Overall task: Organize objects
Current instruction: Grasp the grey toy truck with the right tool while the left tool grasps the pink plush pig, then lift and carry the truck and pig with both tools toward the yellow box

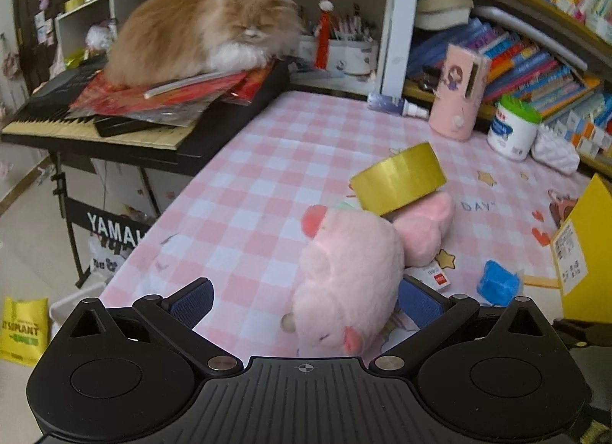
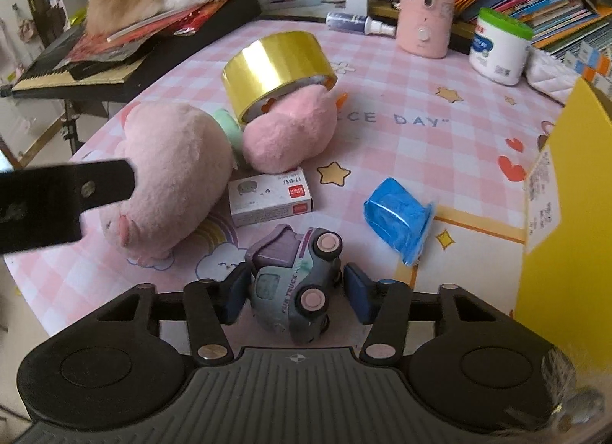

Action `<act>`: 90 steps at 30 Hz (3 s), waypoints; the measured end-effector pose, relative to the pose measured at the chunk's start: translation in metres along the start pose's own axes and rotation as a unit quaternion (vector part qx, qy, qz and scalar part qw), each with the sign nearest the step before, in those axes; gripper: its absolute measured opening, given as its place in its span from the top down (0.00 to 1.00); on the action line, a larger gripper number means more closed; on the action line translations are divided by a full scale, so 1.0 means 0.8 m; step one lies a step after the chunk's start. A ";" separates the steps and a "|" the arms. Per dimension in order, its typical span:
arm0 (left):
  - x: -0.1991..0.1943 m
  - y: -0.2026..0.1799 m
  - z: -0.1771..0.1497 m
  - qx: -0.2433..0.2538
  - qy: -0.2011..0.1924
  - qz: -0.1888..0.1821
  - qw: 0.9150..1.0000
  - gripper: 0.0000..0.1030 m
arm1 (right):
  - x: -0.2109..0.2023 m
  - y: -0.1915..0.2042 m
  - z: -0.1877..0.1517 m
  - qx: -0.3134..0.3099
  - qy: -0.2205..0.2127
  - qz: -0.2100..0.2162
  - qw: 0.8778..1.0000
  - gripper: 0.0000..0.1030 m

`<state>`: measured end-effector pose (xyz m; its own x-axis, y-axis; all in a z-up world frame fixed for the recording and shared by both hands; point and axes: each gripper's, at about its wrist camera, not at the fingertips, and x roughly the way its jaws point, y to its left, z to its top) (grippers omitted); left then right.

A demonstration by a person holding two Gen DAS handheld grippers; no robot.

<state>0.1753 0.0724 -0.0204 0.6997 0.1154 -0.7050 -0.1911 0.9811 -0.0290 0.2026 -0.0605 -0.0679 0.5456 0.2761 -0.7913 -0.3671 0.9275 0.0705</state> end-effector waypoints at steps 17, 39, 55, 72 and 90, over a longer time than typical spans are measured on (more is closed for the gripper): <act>0.057 -0.018 0.010 0.005 0.055 -0.038 0.998 0.43 | -0.018 -0.024 0.007 -0.004 -0.017 -0.007 1.000 0.59; -0.076 0.053 -0.037 -0.063 -0.004 -0.077 0.995 0.45 | -0.107 -0.004 -0.025 0.019 -0.082 -0.021 0.996 0.59; -0.148 0.055 -0.096 -0.023 -0.003 -0.137 0.990 0.45 | -0.169 0.030 -0.102 0.056 -0.079 -0.042 0.994 0.59; -0.185 0.001 -0.152 0.065 0.033 -0.237 0.969 0.45 | -0.230 0.011 -0.206 0.152 -0.070 -0.096 0.981 0.59; -0.198 -0.083 -0.167 0.154 0.053 -0.321 0.933 0.45 | -0.284 -0.042 -0.276 0.260 -0.063 -0.176 0.947 0.59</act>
<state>-0.0146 -0.0318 -0.0012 0.5265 -0.5120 -0.6787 0.4624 0.8424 -0.2769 -0.0757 -0.2103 -0.0246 0.6634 -0.0757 -0.7444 0.2563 0.9577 0.1310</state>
